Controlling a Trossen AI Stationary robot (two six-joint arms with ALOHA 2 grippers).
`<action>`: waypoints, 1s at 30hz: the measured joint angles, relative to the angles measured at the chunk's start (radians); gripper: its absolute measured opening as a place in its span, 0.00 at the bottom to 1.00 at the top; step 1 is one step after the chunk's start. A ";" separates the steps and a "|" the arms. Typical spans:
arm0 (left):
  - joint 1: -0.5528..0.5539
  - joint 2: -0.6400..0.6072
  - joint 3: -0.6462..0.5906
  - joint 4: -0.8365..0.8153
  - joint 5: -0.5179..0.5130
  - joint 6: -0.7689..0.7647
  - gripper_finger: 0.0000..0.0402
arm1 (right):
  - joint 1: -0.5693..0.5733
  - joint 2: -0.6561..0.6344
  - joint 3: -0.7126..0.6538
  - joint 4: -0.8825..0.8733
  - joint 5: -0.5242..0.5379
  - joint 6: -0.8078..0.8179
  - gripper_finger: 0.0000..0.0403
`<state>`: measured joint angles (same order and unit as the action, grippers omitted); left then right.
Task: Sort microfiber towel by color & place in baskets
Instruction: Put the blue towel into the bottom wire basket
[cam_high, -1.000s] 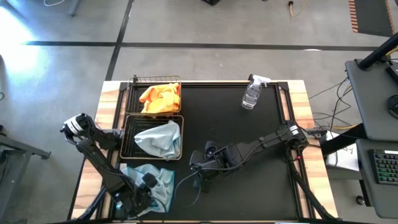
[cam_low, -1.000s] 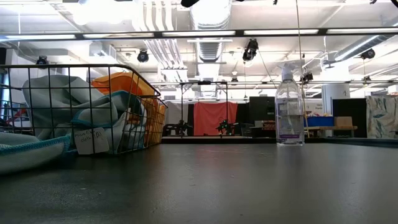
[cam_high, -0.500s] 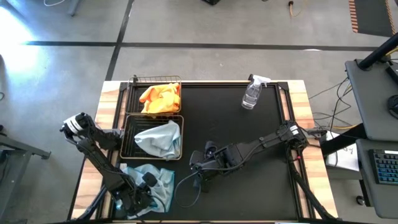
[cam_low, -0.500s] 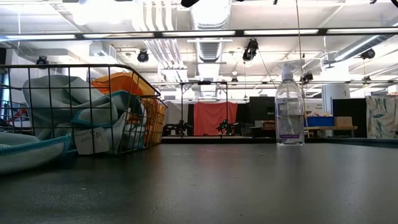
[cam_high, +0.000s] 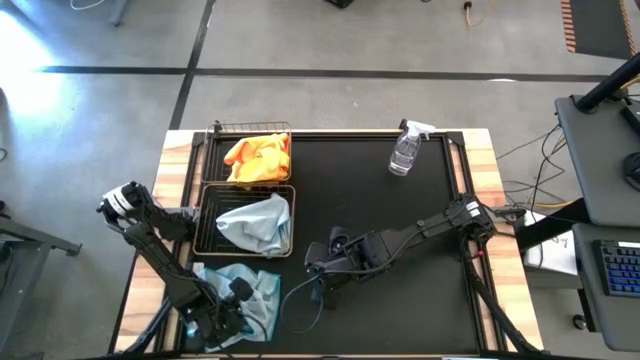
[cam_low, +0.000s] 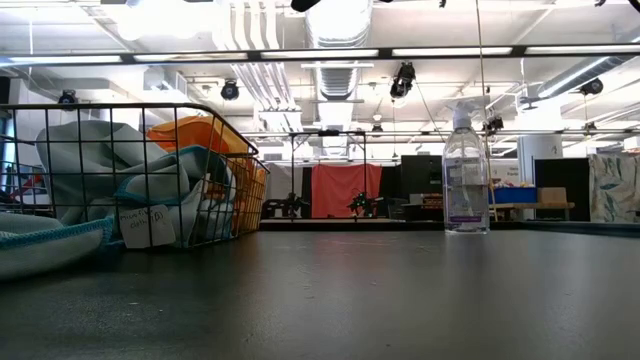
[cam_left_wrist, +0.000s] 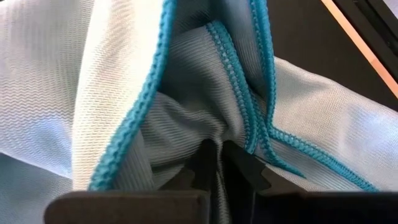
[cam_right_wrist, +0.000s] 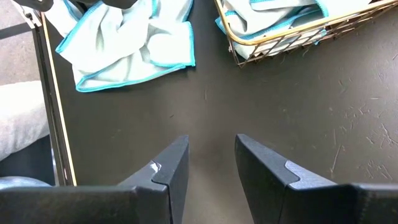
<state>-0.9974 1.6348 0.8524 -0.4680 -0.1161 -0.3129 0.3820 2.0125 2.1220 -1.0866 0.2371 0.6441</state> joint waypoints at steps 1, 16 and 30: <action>0.001 0.000 0.000 0.000 0.001 -0.004 0.02 | 0.000 0.000 0.000 0.000 0.000 0.000 0.31; 0.000 -0.124 -0.002 -0.035 0.009 -0.053 0.00 | 0.000 0.000 0.000 0.000 0.000 0.003 0.31; 0.000 -0.419 -0.002 -0.057 -0.007 -0.202 0.00 | 0.000 0.000 0.000 0.000 0.000 0.003 0.31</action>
<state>-0.9977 1.2155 0.8505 -0.5251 -0.1226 -0.5152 0.3820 2.0125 2.1220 -1.0865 0.2371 0.6472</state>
